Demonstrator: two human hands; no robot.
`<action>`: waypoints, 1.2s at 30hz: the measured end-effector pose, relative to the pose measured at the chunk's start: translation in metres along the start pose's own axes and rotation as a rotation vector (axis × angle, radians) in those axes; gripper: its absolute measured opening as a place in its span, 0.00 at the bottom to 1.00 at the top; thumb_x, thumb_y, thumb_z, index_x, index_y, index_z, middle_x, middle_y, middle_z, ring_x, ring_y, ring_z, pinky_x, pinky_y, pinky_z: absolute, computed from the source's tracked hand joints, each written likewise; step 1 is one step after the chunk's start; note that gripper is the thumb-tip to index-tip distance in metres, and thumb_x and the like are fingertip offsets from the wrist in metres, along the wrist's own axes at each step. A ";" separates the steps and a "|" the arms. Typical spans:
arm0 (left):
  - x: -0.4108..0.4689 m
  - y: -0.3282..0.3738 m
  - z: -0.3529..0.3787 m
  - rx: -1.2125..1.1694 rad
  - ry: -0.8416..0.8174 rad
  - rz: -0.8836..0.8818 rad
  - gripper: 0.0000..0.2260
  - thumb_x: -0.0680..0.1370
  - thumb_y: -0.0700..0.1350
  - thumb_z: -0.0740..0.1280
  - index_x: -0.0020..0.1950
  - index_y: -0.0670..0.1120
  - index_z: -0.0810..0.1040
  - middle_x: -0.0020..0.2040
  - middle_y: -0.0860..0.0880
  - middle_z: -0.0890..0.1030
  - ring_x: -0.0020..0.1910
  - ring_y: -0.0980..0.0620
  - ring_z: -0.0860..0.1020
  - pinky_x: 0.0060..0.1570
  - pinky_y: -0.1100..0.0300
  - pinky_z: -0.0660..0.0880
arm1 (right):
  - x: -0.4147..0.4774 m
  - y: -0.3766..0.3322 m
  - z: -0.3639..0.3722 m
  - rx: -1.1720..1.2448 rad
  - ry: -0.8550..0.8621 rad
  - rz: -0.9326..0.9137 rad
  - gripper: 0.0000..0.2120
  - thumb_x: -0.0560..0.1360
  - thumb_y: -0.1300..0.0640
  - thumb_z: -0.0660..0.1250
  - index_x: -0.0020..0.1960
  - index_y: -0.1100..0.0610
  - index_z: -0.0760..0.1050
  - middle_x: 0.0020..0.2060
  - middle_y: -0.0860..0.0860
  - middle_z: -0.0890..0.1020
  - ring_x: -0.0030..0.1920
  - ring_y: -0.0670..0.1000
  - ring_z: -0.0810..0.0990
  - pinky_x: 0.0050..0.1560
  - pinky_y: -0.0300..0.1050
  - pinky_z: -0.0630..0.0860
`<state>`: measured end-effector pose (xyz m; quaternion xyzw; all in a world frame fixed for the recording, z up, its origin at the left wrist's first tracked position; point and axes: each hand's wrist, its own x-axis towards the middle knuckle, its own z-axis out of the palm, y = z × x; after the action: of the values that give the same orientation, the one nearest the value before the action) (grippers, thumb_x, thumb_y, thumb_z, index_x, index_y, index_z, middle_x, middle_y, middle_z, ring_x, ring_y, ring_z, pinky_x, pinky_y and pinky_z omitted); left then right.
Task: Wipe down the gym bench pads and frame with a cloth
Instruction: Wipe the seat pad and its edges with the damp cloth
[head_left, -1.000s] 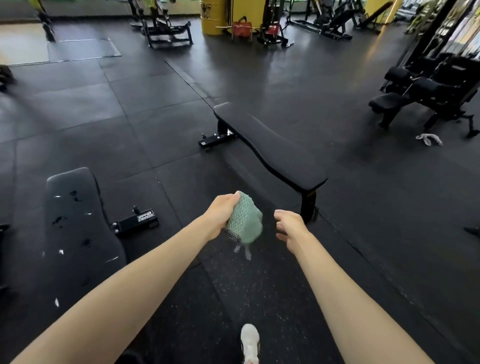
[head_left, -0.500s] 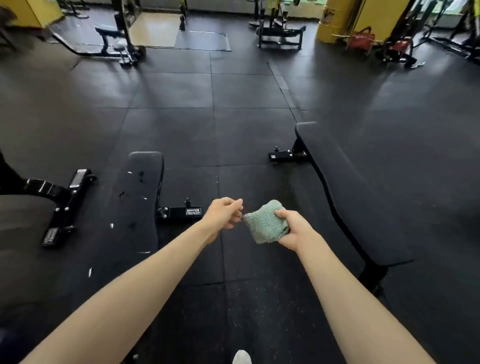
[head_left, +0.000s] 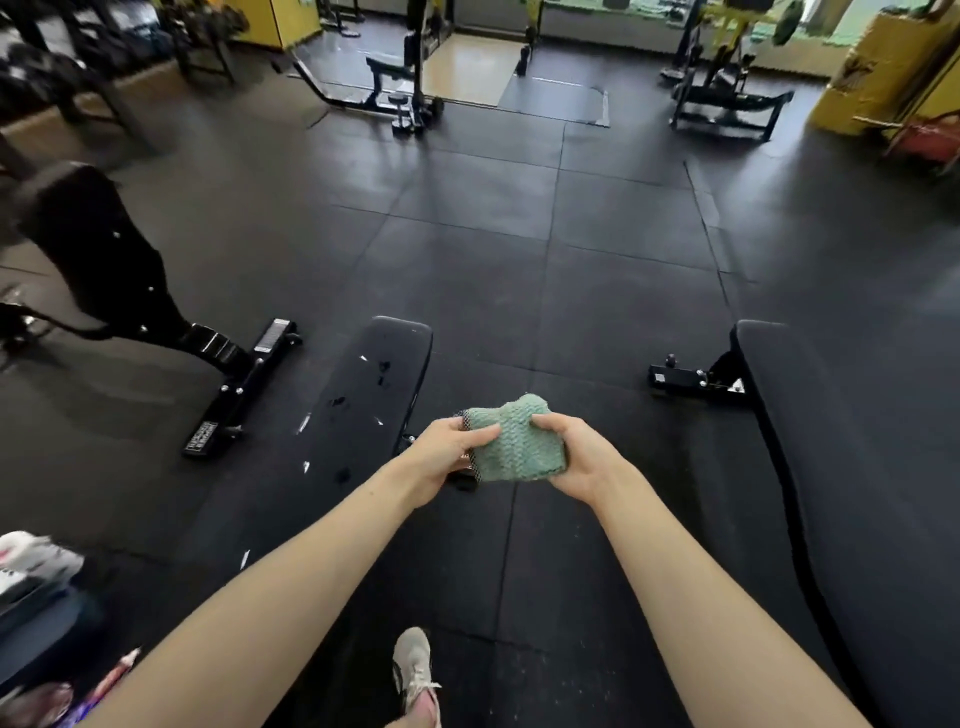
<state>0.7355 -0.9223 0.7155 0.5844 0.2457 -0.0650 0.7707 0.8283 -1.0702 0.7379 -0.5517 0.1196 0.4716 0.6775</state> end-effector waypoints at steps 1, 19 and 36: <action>0.012 0.010 -0.010 -0.001 0.028 0.011 0.12 0.78 0.40 0.67 0.61 0.41 0.78 0.55 0.45 0.83 0.56 0.47 0.80 0.56 0.55 0.77 | 0.014 -0.010 0.008 -0.048 0.001 -0.008 0.15 0.79 0.64 0.57 0.63 0.62 0.74 0.54 0.58 0.82 0.48 0.55 0.83 0.41 0.46 0.80; 0.095 0.135 -0.166 0.139 0.165 0.060 0.26 0.71 0.23 0.49 0.32 0.43 0.82 0.44 0.42 0.83 0.44 0.47 0.81 0.42 0.62 0.77 | 0.178 -0.137 0.138 -0.377 -0.410 -0.074 0.21 0.73 0.79 0.46 0.35 0.65 0.73 0.37 0.60 0.83 0.35 0.54 0.84 0.33 0.42 0.80; 0.082 0.114 -0.195 0.522 1.060 0.081 0.22 0.71 0.29 0.65 0.62 0.45 0.77 0.55 0.51 0.77 0.50 0.57 0.75 0.48 0.70 0.69 | 0.257 -0.106 0.273 -1.267 -0.569 -0.031 0.05 0.73 0.63 0.72 0.42 0.63 0.77 0.38 0.57 0.82 0.34 0.52 0.82 0.29 0.44 0.80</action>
<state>0.7923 -0.6896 0.7390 0.7163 0.5506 0.2069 0.3753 0.9473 -0.6996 0.7287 -0.6975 -0.3688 0.5670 0.2368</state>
